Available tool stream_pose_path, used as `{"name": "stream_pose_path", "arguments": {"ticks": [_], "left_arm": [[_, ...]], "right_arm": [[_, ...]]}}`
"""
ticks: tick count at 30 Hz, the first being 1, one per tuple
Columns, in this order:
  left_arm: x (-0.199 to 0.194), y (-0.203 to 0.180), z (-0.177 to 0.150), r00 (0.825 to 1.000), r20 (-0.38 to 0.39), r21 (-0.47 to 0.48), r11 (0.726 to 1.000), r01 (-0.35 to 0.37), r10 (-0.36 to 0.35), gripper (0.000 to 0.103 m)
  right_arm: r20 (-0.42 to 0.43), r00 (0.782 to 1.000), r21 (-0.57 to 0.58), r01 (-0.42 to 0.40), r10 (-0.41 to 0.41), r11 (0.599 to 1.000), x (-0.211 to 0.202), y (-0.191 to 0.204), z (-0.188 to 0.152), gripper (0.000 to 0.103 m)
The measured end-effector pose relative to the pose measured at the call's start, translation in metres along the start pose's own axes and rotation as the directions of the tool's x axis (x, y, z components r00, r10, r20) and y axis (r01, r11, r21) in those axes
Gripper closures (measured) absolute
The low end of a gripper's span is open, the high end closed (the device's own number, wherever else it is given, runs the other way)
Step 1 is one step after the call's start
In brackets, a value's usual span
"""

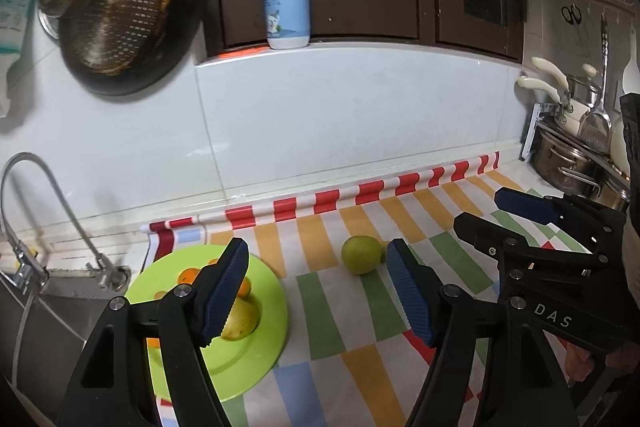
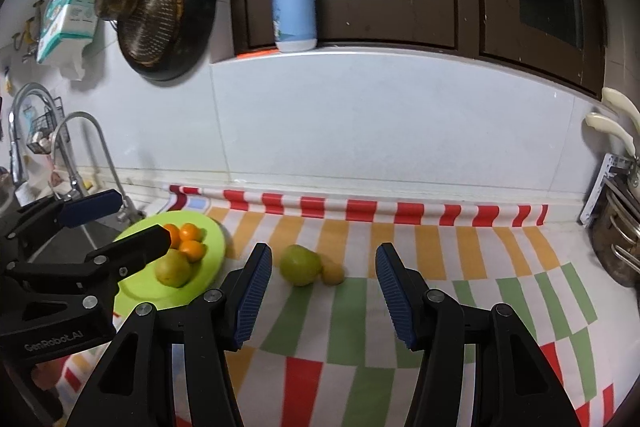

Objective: Organize fruits
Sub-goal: 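Withdraw both open grippers from the plate toward the last fruits, then grasp the large green pomelo with the left gripper while the right gripper grasps a small yellow fruit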

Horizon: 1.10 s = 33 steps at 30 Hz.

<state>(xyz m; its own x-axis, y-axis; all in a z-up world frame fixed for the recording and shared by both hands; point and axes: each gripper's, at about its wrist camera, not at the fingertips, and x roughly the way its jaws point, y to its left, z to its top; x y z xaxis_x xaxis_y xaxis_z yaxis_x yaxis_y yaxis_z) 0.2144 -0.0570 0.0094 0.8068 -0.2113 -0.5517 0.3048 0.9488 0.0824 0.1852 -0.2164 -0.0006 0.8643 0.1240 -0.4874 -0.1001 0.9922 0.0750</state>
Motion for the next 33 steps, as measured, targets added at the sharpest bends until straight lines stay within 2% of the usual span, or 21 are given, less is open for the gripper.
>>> {"name": "stream_pose_path", "arguments": {"ticks": [3, 6, 16, 22, 33], "left_arm": [[0.012, -0.002, 0.002, 1.000, -0.012, 0.003, 1.000, -0.002, 0.002, 0.031], [0.023, -0.001, 0.001, 1.000, -0.017, 0.002, 1.000, -0.011, 0.011, 0.026], [0.073, -0.007, -0.010, 0.996, -0.076, 0.054, 0.998, 0.039, -0.035, 0.026], [0.109, -0.017, -0.013, 0.988, -0.135, 0.068, 0.995, 0.079, -0.069, 0.026], [0.157, -0.030, -0.013, 0.973, -0.215, 0.081, 0.991, 0.106, -0.086, 0.028]], "right_arm": [[-0.016, 1.000, -0.001, 0.007, -0.007, 1.000, 0.013, -0.007, -0.001, 0.048], [-0.033, 0.999, 0.006, 0.004, -0.004, 1.000, 0.024, -0.013, -0.002, 0.048], [-0.113, 0.993, -0.026, -0.023, 0.020, 0.999, 0.071, -0.020, -0.015, 0.048], [-0.182, 0.983, -0.040, -0.032, 0.024, 0.999, 0.100, -0.031, -0.026, 0.048], [-0.227, 0.974, -0.017, 0.013, -0.016, 1.000, 0.122, -0.052, -0.038, 0.048]]}}
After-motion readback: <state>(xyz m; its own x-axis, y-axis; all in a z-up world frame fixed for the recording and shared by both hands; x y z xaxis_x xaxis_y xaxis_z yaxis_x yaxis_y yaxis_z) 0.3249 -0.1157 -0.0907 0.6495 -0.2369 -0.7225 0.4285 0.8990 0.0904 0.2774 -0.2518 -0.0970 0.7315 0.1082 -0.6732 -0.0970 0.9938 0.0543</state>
